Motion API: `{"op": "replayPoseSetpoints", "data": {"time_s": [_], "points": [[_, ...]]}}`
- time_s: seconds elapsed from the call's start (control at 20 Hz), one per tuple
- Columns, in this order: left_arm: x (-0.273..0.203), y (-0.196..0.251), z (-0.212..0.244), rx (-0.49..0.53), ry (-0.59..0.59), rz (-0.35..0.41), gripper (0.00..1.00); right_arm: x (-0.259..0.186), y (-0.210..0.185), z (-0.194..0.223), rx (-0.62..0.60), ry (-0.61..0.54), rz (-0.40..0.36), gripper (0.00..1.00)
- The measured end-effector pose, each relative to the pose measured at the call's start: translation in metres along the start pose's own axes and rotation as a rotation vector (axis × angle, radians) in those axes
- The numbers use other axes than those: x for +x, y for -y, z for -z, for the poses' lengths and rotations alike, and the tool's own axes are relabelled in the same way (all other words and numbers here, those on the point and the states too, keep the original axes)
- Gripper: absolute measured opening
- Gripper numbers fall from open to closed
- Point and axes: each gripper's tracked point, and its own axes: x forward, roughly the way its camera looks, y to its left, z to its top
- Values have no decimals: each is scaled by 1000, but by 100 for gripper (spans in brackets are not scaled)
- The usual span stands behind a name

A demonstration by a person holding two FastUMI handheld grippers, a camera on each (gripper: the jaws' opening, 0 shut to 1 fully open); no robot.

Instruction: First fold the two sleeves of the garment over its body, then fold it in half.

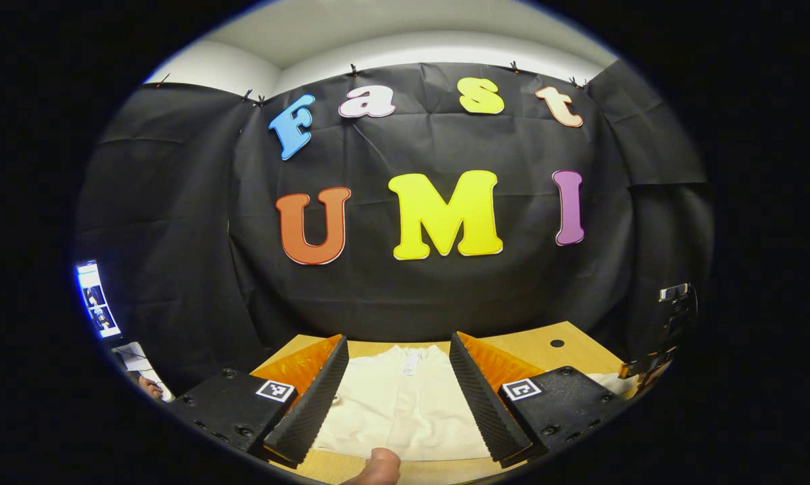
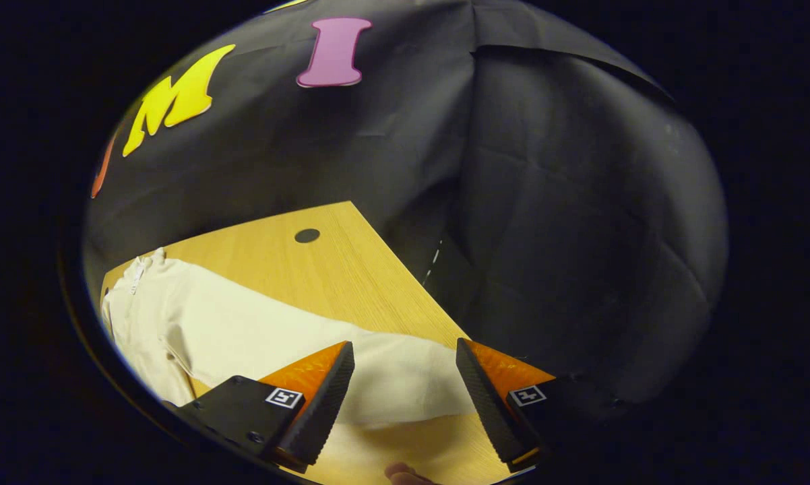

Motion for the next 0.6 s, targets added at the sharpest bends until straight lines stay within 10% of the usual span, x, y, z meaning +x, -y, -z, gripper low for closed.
{"op": "replayPoseSetpoints", "data": {"time_s": [0.6], "points": [[-3,-21,23,-17,-85,-58,96,31,21,32,130,-339,26,94]]}}
